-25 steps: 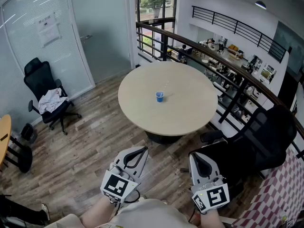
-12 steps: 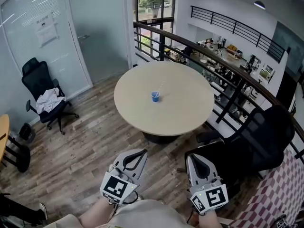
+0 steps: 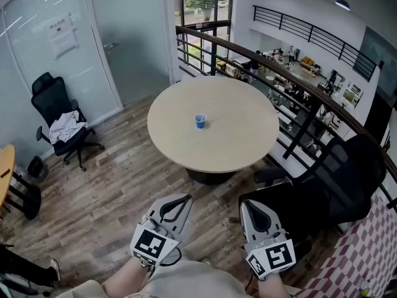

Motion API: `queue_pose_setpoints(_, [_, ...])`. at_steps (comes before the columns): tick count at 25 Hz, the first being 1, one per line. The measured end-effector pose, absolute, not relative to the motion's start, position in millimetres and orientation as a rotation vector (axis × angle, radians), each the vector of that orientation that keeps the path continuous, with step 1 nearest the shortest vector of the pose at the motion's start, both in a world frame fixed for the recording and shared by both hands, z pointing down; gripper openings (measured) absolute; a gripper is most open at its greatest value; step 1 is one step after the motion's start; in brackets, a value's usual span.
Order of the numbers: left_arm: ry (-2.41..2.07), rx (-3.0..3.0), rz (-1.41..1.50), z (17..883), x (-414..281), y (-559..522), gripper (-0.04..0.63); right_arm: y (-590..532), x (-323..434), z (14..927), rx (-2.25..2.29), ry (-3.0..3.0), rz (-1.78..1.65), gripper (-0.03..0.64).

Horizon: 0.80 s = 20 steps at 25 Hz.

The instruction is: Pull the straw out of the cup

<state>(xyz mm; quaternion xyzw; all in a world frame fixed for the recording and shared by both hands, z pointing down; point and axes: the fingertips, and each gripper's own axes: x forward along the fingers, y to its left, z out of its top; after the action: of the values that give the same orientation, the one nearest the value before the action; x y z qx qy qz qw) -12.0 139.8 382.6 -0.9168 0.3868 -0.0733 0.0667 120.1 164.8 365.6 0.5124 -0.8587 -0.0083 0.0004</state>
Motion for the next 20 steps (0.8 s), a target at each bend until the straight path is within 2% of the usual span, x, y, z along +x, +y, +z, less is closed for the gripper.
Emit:
queue_pose_setpoints(11, [1.203,-2.758,-0.181,387,3,139,0.014,162,133,382,1.613,-2.706,0.004,0.028])
queue_pose_setpoints(20, [1.239,-2.76,-0.107,394,2,99,0.014,120,140,390,1.645,-2.697,-0.028,0.029])
